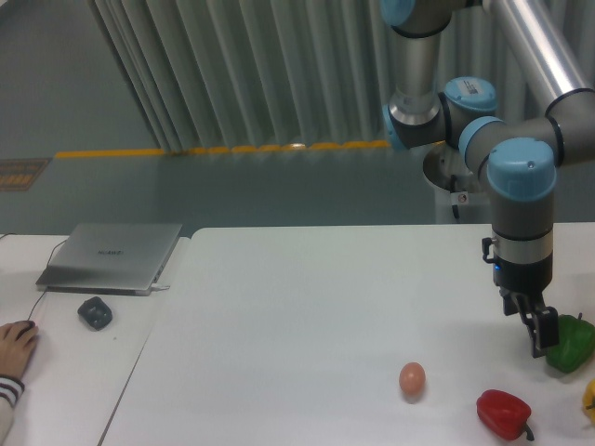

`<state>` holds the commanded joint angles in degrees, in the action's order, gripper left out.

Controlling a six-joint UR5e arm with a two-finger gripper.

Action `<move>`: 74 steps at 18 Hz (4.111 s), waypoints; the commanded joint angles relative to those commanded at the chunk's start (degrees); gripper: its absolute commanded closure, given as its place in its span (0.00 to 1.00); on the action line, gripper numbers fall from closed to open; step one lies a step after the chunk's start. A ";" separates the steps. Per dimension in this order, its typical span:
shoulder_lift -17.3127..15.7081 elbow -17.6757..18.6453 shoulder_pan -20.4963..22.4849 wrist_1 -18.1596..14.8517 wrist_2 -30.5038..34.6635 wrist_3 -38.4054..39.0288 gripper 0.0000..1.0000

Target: Place the green peppers in a basket

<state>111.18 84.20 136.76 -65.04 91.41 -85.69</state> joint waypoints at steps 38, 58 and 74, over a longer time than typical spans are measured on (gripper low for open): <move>-0.44 5.62 2.81 4.40 9.83 3.24 0.00; 0.26 7.21 7.21 2.72 2.28 29.18 0.00; 3.16 6.59 6.50 2.64 5.54 28.65 0.19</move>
<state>114.35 90.79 143.26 -62.40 96.94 -57.04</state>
